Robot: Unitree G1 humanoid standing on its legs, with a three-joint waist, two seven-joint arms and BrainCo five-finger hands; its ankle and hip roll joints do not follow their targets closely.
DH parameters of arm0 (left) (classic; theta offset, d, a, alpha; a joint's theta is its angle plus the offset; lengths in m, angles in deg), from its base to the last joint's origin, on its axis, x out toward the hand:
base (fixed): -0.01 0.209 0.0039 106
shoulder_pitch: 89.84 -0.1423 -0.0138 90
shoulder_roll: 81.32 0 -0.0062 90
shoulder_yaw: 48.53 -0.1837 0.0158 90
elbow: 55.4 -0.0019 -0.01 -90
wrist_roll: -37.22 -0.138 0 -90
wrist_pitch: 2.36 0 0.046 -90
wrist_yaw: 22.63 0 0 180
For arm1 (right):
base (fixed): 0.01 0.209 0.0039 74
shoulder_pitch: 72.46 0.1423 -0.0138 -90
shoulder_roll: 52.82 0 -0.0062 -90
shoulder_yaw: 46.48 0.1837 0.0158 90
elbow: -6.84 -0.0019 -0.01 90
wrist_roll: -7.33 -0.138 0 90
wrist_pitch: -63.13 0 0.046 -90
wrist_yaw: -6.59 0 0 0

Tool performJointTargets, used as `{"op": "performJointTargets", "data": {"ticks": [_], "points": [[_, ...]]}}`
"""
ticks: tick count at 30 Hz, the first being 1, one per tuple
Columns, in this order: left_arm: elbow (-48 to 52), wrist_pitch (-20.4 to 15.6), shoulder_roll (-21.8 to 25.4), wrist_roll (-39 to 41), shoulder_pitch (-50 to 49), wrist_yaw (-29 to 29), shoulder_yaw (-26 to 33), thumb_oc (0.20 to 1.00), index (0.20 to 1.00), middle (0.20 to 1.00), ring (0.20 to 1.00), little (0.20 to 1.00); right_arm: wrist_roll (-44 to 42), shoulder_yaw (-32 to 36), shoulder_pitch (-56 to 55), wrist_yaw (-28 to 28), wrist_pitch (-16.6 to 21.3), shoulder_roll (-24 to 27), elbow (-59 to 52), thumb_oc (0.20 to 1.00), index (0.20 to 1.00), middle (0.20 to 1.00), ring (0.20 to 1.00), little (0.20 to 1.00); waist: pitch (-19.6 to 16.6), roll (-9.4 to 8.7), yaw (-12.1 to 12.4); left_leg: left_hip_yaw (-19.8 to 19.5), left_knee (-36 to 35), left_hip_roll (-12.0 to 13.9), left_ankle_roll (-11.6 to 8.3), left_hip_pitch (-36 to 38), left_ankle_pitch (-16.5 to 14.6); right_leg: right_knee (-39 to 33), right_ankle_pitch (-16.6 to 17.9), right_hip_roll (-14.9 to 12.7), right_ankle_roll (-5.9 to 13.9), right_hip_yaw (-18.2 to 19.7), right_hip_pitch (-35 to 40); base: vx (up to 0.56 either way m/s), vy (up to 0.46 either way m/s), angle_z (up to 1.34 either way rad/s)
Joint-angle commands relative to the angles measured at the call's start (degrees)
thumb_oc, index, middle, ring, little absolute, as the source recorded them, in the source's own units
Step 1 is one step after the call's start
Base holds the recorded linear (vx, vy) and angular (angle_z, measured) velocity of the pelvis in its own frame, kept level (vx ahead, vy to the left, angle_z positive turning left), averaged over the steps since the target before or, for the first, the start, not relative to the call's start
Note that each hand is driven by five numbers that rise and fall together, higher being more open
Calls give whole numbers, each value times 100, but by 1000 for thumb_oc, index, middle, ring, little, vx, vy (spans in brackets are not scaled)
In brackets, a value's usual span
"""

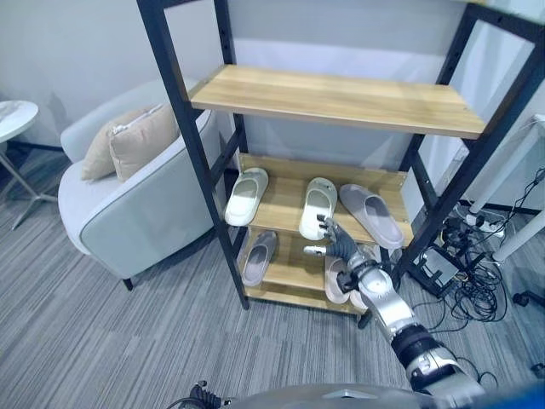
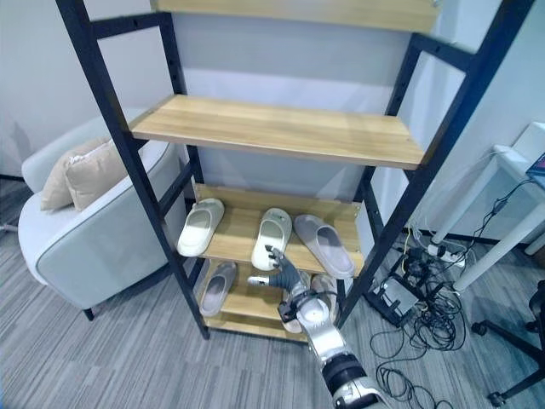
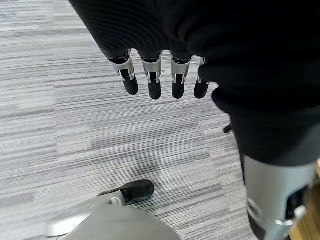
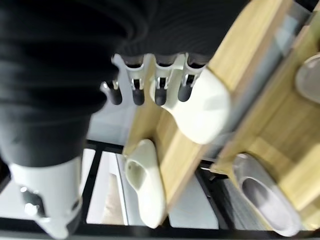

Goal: Arrange the slippers neatly on the shoe rack.

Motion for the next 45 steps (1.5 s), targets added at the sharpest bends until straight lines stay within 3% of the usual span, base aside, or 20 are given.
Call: {"op": "performJointTargets", "data": {"ticks": [1, 8, 13, 23, 26, 32, 36, 45], "points": [[-523, -196, -399, -28, 522, -37, -18, 1000, 1000, 1000, 1000, 1000, -142, 626, 715, -529, 149, 41, 335, 1000, 1000, 1000, 1000, 1000, 395, -153, 109, 22, 33, 27, 95, -509, 437, 38, -380, -315, 422, 21, 392, -131, 75, 7], [-552, -300, -475, 168, 657, -56, 94, 1000, 1000, 1000, 1000, 1000, -432, 1333, 1523, -1210, 382, 356, 741, 1000, 1000, 1000, 1000, 1000, 665, -96, 129, -46, 33, -68, 111, -832, 560, 38, -313, -415, 481, -48, 157, -36, 47, 7], [-520, -370, -463, 259, 677, -70, 190, 1000, 1000, 1000, 1000, 1000, -890, 1746, 1892, -1128, 372, 428, 1283, 1000, 1000, 1000, 1000, 1000, 858, -38, 183, -104, 33, -134, 109, -890, 591, 38, -313, -473, 504, -122, 152, 28, 39, 1], [-301, -511, -602, 414, 969, -42, 157, 1000, 1000, 1000, 1000, 1000, -1334, 1802, 2565, -827, 414, 696, 1837, 1000, 1000, 1000, 1000, 1000, 1184, -12, 364, -256, 33, -190, 66, -1131, 700, 38, -310, -515, 577, -328, 70, 9, 24, 11], [-352, -497, -633, 421, 978, -35, 137, 1000, 1000, 1000, 1000, 1000, -1784, 2190, 2770, -808, 432, 498, 2019, 1000, 1000, 1000, 1000, 1000, 1252, -22, 414, -296, 33, -204, 62, -1164, 704, 38, -321, -530, 602, -373, 72, 24, 27, 3], [-525, -259, -685, 517, 936, 161, 302, 1000, 1000, 1000, 1000, 1000, -1918, 2198, 2883, -722, 366, 323, 2034, 1000, 1000, 1000, 1000, 1000, 1261, -53, 441, -313, 33, -218, 59, -1180, 700, 38, -364, -537, 625, -408, 105, 13, 10, 0], [-494, -222, -691, 519, 916, 147, 255, 1000, 1000, 1000, 1000, 1000, -2680, 2642, 3071, -691, 46, -174, 2191, 1000, 1000, 1000, 1000, 1000, 1290, -92, 459, -327, 33, -227, 58, -1148, 676, 38, -391, -541, 638, -454, 164, 31, 9, 0], [-420, -213, -703, 499, 923, 150, 220, 1000, 1000, 1000, 1000, 1000, -2776, 2632, 3220, -671, -9, -323, 2391, 1000, 1000, 1000, 1000, 1000, 1338, -133, 530, -350, 33, -241, 79, -1137, 677, 38, -411, -556, 659, -506, 209, 11, 10, 3]]}}
